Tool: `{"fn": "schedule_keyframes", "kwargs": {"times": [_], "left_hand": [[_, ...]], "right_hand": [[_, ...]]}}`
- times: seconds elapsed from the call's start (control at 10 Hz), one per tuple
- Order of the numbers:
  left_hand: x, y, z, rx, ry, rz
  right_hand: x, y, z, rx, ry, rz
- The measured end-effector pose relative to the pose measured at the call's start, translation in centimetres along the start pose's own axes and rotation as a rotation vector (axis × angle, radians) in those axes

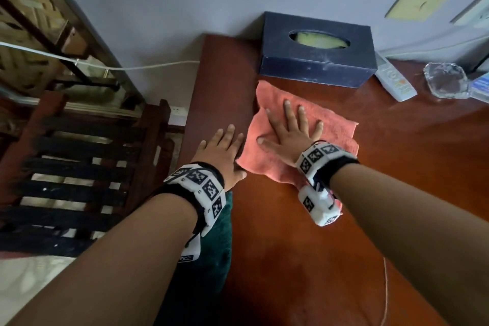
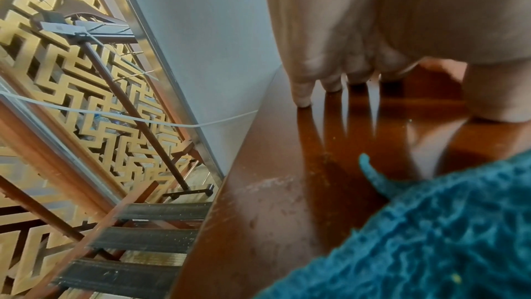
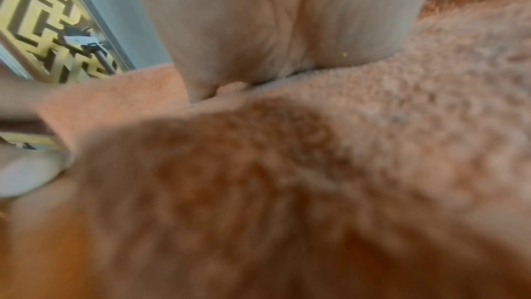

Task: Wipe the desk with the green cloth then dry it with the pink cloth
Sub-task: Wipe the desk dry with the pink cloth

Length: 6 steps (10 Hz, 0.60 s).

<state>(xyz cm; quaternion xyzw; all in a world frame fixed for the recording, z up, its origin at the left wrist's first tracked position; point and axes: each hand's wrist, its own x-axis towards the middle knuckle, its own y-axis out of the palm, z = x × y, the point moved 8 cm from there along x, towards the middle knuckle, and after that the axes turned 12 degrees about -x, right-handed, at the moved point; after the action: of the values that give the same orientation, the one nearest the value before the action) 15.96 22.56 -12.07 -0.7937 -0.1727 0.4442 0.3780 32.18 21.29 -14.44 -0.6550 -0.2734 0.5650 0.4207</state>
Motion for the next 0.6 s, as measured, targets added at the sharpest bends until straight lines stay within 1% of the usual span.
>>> {"fn": "schedule_keyframes", "kwargs": {"times": [0.1,0.3,0.4,0.6], "left_hand": [[0.0,0.0,0.1,0.002,-0.006,0.001],[0.2,0.1,0.1,-0.003,-0.006,-0.002],[0.3,0.1,0.2,0.01,-0.005,-0.003],[0.3,-0.2,0.1,0.04,-0.005,0.0]], "right_hand": [[0.7,-0.7,-0.2,-0.01,0.002,-0.011],[-1.5,0.5,0.5,-0.036,-0.012,-0.032],[-3.7,2.0,1.0,-0.042,-0.02,-0.046],[-10.2,5.4,3.0,-0.028,-0.049,-0.074]]}}
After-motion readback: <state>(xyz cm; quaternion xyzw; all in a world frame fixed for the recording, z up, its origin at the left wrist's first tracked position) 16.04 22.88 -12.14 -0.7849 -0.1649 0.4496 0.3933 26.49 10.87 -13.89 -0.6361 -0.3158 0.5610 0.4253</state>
